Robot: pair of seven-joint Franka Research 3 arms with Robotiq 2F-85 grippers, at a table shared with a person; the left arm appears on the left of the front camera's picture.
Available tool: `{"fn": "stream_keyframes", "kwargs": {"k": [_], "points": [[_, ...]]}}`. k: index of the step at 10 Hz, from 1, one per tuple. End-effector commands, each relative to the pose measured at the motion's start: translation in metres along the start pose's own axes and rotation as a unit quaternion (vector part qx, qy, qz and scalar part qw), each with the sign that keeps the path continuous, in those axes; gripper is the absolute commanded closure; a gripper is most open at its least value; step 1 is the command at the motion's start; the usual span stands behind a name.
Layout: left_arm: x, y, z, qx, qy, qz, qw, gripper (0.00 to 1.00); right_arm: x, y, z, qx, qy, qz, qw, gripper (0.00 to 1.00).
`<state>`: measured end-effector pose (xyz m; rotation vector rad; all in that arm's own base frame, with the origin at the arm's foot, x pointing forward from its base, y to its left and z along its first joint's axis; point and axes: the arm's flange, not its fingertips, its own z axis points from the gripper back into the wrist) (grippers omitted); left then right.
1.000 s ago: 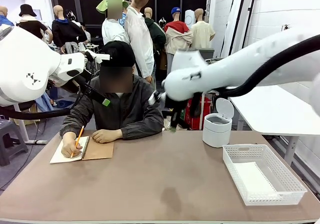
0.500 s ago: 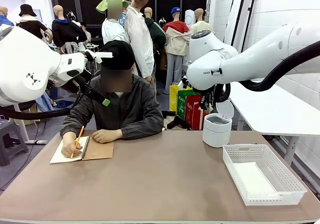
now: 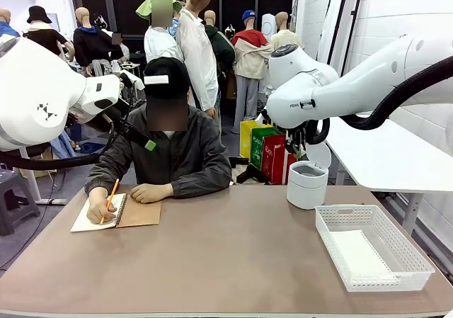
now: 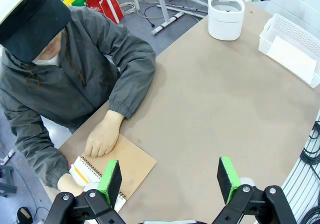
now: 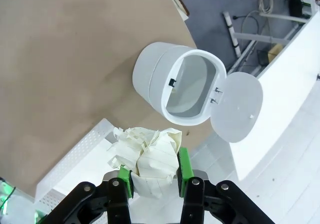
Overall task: Sort the paper based on its condition.
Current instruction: If a person hands you a paper, place it in the Organizing basket , and if it's crumpled, put it in the Trash can.
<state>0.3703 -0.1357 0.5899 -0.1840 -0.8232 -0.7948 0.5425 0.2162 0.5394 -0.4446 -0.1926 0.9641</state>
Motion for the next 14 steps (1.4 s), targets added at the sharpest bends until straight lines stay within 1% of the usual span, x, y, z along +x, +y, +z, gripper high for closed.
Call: {"fn": "stream_keyframes", "kwargs": {"k": [1, 2, 3, 4, 6, 8, 11, 14], "points": [[-0.001, 0.000, 0.000, 0.001, 0.001, 0.008, 1.000, 0.00, -0.001, 0.001, 0.000, 0.007, -0.002, 0.006, 1.000, 0.58], [-0.001, 0.000, 0.000, 0.001, 0.001, 0.008, 1.000, 0.00, 0.000, 0.000, 0.000, 0.000, 0.000, 0.000, 1.000, 0.58], [-0.001, 0.000, 0.000, 0.001, 0.001, 0.008, 1.000, 0.00, 0.005, -0.009, -0.018, -0.032, 0.004, -0.021, 0.999, 0.58], [-0.001, 0.000, 0.000, 0.001, 0.001, 0.008, 1.000, 0.00, 0.003, -0.018, -0.031, -0.041, 0.003, -0.041, 0.998, 0.58], [-0.001, 0.000, 0.000, 0.001, 0.001, 0.008, 1.000, 0.00, 0.003, -0.026, -0.052, -0.044, 0.001, -0.055, 0.998, 0.58], [-0.001, 0.000, 0.000, 0.001, 0.001, 0.008, 1.000, 0.00, 0.001, -0.034, -0.073, -0.050, 0.015, -0.069, 0.996, 0.58], [-0.001, 0.000, 0.000, 0.001, 0.001, 0.008, 1.000, 0.00, 0.000, -0.044, -0.102, -0.042, 0.024, -0.085, 0.995, 0.58], [-0.001, 0.000, 0.000, 0.001, 0.001, 0.008, 1.000, 0.00, 0.008, -0.055, -0.122, -0.041, 0.014, -0.090, 0.995, 0.58]]}}
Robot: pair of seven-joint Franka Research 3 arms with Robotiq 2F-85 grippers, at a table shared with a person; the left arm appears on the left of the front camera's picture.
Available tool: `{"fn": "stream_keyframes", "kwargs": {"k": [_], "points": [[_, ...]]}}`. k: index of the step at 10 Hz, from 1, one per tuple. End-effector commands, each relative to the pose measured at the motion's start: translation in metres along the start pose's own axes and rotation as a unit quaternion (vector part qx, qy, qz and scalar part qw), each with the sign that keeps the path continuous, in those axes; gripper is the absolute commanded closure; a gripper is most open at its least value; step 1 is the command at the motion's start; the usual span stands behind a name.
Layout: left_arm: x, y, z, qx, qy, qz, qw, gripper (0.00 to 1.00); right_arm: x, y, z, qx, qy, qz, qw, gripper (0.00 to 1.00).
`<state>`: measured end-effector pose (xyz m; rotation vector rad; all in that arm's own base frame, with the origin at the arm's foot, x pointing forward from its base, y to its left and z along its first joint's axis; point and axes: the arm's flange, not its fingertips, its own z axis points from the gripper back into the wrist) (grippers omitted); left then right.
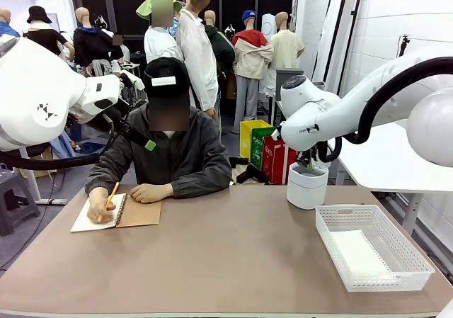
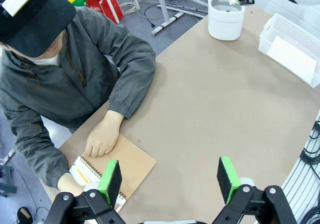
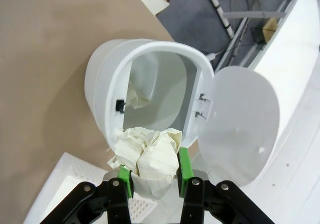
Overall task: Sort the paper based on its condition.
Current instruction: If a person hands you a paper, place it in the Organizing basket , and if it's crumpled, put it in the Trash can.
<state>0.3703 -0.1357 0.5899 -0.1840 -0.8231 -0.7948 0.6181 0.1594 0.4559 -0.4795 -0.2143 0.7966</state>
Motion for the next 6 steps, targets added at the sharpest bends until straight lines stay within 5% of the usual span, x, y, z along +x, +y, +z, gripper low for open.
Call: {"fn": "stream_keyframes", "kwargs": {"k": [1, 6], "points": [[-0.001, 0.000, 0.000, 0.001, 0.001, 0.008, 1.000, 0.00, 0.012, -0.010, -0.010, -0.015, -0.005, -0.012, 1.000, 0.58], [-0.001, 0.000, 0.000, 0.001, 0.001, 0.008, 1.000, 0.00, 0.023, -0.018, -0.024, -0.019, 0.009, -0.015, 1.000, 0.58]]}}
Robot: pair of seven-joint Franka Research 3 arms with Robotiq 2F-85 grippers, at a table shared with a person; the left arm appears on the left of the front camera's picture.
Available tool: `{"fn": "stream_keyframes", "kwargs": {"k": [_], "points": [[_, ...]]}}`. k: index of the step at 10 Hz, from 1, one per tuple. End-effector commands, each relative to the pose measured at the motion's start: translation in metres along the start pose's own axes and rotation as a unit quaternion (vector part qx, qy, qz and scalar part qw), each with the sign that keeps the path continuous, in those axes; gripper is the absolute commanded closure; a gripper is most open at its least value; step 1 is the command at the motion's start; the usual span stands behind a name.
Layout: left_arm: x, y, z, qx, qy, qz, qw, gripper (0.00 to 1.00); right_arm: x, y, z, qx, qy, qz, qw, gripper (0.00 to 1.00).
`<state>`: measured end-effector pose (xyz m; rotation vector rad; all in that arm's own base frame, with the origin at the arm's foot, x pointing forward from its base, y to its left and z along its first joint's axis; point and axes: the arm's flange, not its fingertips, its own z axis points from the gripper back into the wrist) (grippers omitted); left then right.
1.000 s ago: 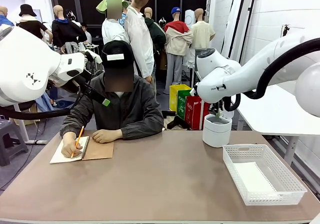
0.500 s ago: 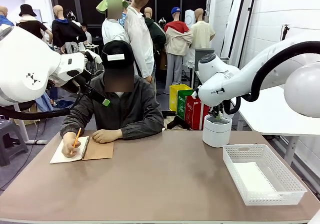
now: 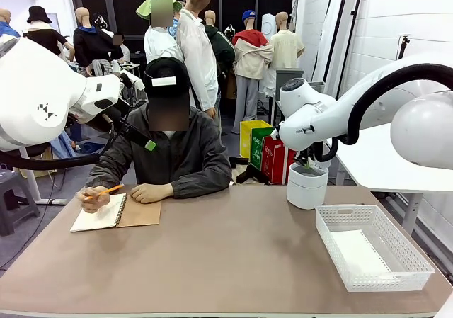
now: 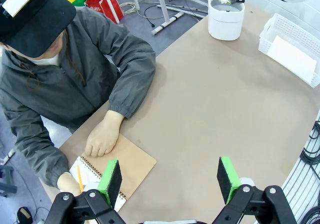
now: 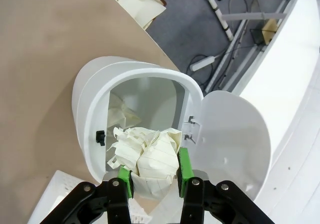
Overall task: Sort the paper based on its condition.
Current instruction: If a person hands you a paper, place it in the Organizing basket , and if it's crumpled, put it in the Trash can.
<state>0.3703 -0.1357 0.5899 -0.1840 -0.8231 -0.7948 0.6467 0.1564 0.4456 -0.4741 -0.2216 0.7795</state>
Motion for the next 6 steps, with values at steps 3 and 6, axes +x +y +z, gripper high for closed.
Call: {"fn": "stream_keyframes", "kwargs": {"k": [3, 6], "points": [[-0.0006, 0.0000, 0.0002, 0.001, 0.001, 0.008, 1.000, 0.00, 0.0068, -0.0052, -0.0051, -0.009, 0.026, -0.007, 1.000, 0.39], [-0.0006, 0.0000, 0.0002, 0.001, 0.001, 0.008, 1.000, 0.00, 0.0066, -0.0042, -0.0061, -0.004, 0.022, -0.007, 1.000, 0.00]]}}
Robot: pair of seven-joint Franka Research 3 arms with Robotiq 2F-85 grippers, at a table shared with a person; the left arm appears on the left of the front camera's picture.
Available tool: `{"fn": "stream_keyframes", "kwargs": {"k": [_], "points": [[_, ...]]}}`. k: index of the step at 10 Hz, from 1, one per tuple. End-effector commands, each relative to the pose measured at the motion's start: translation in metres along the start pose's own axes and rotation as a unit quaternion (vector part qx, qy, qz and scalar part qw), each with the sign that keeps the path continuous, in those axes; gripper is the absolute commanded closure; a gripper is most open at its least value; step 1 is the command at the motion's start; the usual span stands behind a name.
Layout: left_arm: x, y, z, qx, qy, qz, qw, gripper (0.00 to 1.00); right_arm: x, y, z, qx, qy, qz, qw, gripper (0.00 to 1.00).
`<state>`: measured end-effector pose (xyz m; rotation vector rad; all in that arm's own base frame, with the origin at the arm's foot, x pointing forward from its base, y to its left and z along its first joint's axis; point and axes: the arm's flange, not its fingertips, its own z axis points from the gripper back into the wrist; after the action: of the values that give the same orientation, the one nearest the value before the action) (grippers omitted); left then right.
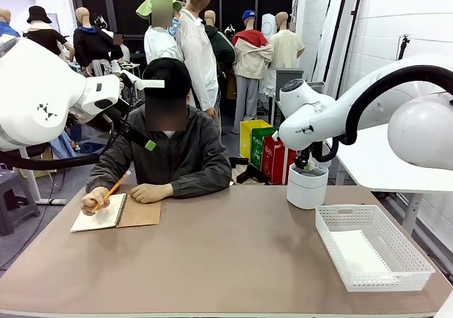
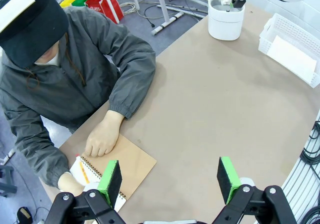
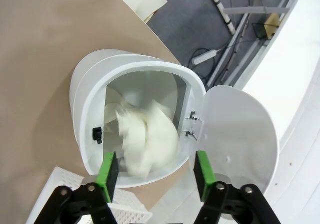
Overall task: Sort the paper based on its condition.
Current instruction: If a person hands you a paper, place it in the Organizing basket , and if it's crumpled, put it in the Trash can.
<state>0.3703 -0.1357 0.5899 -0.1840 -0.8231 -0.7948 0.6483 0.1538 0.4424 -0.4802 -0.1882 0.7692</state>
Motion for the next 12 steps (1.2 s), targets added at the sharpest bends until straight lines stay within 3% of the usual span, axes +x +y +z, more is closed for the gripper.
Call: {"fn": "stream_keyframes", "kwargs": {"k": [1, 12], "points": [[-0.001, 0.000, 0.000, 0.001, 0.001, 0.008, 1.000, 0.00, 0.008, -0.002, 0.000, -0.006, 0.003, -0.004, 1.000, 0.00], [-0.001, 0.000, 0.000, 0.001, 0.001, 0.008, 1.000, 0.00, 0.008, 0.005, 0.011, -0.001, -0.008, 0.005, 1.000, 0.00]]}}
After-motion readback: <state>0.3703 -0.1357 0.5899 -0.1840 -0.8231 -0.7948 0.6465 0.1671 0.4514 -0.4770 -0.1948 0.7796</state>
